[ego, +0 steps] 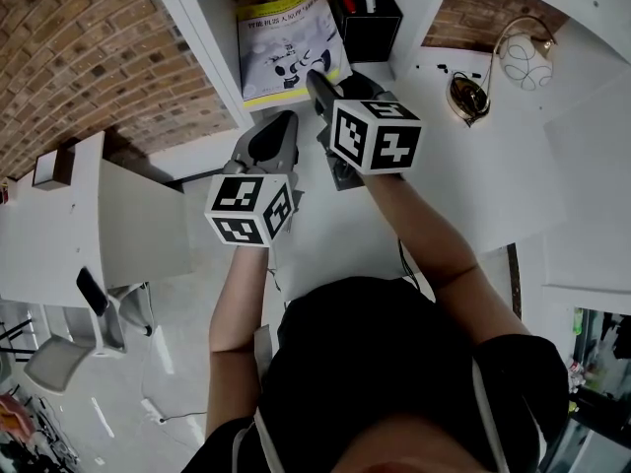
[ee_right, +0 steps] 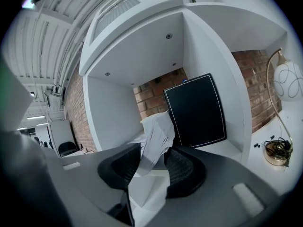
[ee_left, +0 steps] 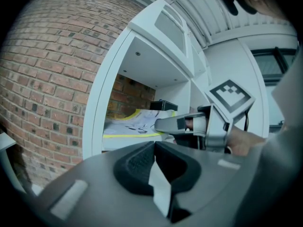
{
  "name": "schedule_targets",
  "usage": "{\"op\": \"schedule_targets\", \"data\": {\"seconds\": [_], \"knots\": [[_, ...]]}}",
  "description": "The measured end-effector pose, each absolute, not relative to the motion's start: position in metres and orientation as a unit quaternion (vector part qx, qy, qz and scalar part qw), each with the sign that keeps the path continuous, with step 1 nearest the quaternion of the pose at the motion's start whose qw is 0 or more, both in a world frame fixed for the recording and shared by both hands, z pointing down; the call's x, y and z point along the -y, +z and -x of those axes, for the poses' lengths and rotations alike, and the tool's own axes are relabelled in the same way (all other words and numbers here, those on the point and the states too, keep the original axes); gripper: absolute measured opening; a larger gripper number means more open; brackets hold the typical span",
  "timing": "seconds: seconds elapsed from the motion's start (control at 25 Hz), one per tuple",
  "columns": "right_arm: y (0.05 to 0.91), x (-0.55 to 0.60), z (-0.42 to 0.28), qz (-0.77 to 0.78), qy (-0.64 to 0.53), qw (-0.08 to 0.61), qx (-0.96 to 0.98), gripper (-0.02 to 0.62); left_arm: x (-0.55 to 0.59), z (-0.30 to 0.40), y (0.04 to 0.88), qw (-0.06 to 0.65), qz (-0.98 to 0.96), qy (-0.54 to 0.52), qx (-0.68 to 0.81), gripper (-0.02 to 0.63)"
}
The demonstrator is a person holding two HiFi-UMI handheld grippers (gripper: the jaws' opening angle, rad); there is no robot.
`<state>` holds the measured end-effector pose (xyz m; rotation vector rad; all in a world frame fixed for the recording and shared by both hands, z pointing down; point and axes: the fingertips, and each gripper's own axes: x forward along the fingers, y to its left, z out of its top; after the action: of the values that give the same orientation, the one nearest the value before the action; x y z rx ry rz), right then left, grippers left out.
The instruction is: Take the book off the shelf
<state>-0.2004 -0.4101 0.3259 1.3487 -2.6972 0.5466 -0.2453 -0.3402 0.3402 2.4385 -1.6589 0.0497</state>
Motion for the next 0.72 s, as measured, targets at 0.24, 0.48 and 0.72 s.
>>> {"op": "schedule_targets", "data": {"seconds": [0.24,0.48,0.72], "knots": [[0.327,0.410,0.199,-0.442,0.184,0.037,0.877,0.133,0.338,0.246,0.341,0.094,-0.821,0.022,0.563,0.006],[0.326,0.408,0.198,-0.432,0.202,0.029,0.879,0.118,0.330,0.247,0.342,0.097,-0.819,0.023,0.565,0.006],[0.321,0.398,0.193,-0.428,0.202,0.025,0.881,0.110,0.323,0.249,0.338,0.094,-0.818,0.020,0.568,0.006]]}}
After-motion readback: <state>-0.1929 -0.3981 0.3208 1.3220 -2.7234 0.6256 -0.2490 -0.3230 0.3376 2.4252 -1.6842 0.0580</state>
